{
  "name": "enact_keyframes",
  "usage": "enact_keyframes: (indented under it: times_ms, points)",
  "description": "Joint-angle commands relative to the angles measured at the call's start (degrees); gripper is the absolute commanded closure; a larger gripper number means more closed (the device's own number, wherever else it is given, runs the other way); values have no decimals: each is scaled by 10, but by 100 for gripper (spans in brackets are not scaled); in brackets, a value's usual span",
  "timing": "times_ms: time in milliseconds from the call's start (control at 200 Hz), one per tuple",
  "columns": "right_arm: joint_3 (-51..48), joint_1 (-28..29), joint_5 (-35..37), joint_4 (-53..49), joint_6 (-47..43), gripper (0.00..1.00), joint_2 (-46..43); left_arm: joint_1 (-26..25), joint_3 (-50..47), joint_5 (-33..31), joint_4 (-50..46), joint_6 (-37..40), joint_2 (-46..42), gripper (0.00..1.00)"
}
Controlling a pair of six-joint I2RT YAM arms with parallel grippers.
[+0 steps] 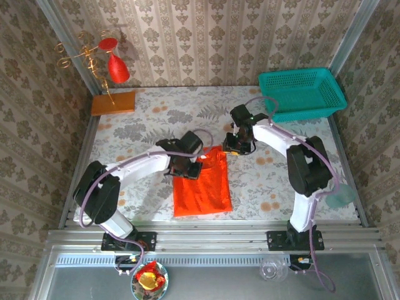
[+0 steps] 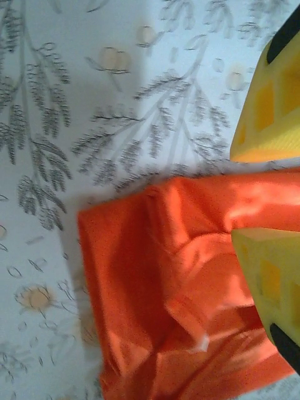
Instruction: Fold the inside-out t-shirt
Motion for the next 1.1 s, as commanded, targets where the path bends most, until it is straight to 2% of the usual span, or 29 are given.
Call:
enact_keyframes:
  times_ms: [0,100,260,350,450,545,630,730,875,1095]
  points:
    - [38,-7,-18,-29,-37,63,41,-11,-41,-9,-23,-47,10,100]
    - [53,-7,-50,-15,-41,62,72,-8,-60,-62,-40,-39,23,100]
    - [52,-7,-91,19,-30,61,98,4,-35,-141,-97,2,54,100]
    - [47,-7,-103,32,-22,62,103,9,-28,-141,-102,15,61,100]
    - [32,-7,-121,51,-11,67,95,10,-27,-133,-97,17,63,100]
    - [23,-7,-127,57,-7,75,82,10,-26,-130,-95,16,66,100]
    - [24,-5,-123,53,-5,89,62,11,-28,-126,-91,12,66,100]
    - [23,0,-110,52,0,98,30,10,-31,-122,-87,9,65,100]
    - [20,2,-124,67,6,100,20,10,-37,-124,-88,6,64,100]
    - [34,-1,-111,71,1,100,74,10,-51,-120,-79,1,65,100]
